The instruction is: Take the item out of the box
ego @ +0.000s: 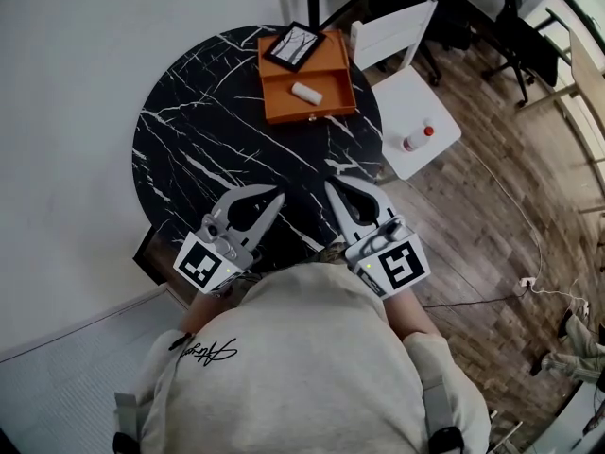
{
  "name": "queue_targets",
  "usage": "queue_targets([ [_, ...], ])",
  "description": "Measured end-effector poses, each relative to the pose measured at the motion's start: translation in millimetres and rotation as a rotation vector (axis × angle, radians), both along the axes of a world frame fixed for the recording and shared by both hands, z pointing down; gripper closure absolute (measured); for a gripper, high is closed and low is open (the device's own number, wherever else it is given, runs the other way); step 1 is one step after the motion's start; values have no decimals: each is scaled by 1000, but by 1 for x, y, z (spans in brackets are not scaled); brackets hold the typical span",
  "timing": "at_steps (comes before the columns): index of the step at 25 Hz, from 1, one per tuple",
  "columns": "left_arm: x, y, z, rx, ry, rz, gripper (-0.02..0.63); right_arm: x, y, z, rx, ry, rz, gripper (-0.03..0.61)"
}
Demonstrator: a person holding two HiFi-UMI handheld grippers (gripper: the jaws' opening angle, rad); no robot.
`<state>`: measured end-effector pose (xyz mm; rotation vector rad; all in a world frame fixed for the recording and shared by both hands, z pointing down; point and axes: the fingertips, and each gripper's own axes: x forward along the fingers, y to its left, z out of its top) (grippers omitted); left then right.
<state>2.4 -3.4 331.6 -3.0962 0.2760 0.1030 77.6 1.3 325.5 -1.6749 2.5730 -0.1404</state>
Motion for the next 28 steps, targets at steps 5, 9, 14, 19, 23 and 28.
queue_targets([
  [5,9,-4,5,-16,-16,-21,614,10,-5,1,-3,4,-21,569],
  [9,13,-8,7,-25,-14,-66,614,18,-12,1,-5,13,-50,569],
  [14,16,-17,7,-28,-16,-105,614,25,-26,-4,7,20,-79,569],
  [19,16,-27,12,-35,-25,-139,614,28,-36,1,-4,17,-107,569],
  [23,14,-31,18,-46,-31,-157,614,28,-45,5,-6,41,-126,568],
  [28,9,-37,22,-66,-27,-188,614,23,-58,19,-77,81,-188,568],
])
